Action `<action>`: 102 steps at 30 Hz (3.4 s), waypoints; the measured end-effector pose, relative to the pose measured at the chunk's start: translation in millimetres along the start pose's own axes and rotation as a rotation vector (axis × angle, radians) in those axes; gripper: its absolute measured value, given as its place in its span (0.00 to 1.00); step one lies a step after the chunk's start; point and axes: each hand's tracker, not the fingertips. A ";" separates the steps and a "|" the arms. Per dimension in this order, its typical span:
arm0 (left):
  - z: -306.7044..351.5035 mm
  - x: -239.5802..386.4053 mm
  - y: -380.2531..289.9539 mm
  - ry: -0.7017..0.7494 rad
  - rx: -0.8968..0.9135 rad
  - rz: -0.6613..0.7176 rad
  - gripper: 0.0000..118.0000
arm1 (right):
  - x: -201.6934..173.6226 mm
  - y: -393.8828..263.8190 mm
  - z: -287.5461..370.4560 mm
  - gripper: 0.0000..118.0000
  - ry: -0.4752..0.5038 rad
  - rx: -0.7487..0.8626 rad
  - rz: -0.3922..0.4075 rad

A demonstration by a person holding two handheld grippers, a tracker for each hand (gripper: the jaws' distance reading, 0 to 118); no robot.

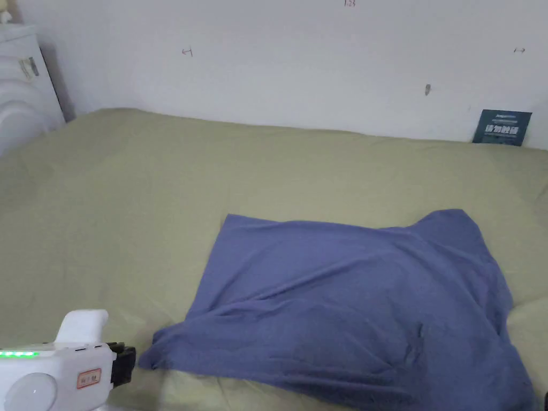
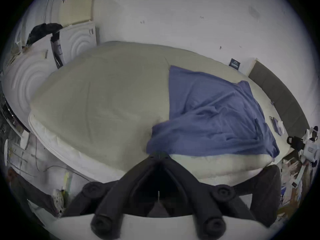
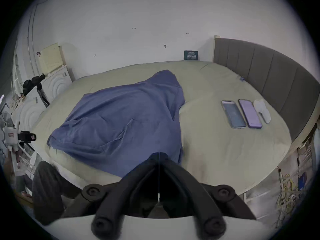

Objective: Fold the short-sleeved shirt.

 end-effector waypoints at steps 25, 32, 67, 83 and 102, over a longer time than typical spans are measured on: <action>-59.0 6.0 26.1 0.043 -0.131 -0.067 0.00 | 16.3 -13.4 -16.8 0.42 -0.019 -0.065 0.010; -54.2 5.4 24.6 0.046 -0.127 -0.048 0.00 | 13.0 -32.7 -54.1 0.77 -0.054 -0.232 0.060; -109.1 36.9 190.6 -0.001 -0.008 -0.062 0.00 | 24.0 164.2 -114.2 0.02 -0.040 -0.090 0.086; -236.3 42.2 215.6 -0.003 -0.036 -0.044 0.57 | 41.4 164.6 -248.9 0.83 -0.088 -0.295 0.051; -117.9 38.1 111.6 -0.012 -0.046 -0.048 0.24 | 0.2 57.8 -89.3 0.00 -0.020 -0.053 -0.006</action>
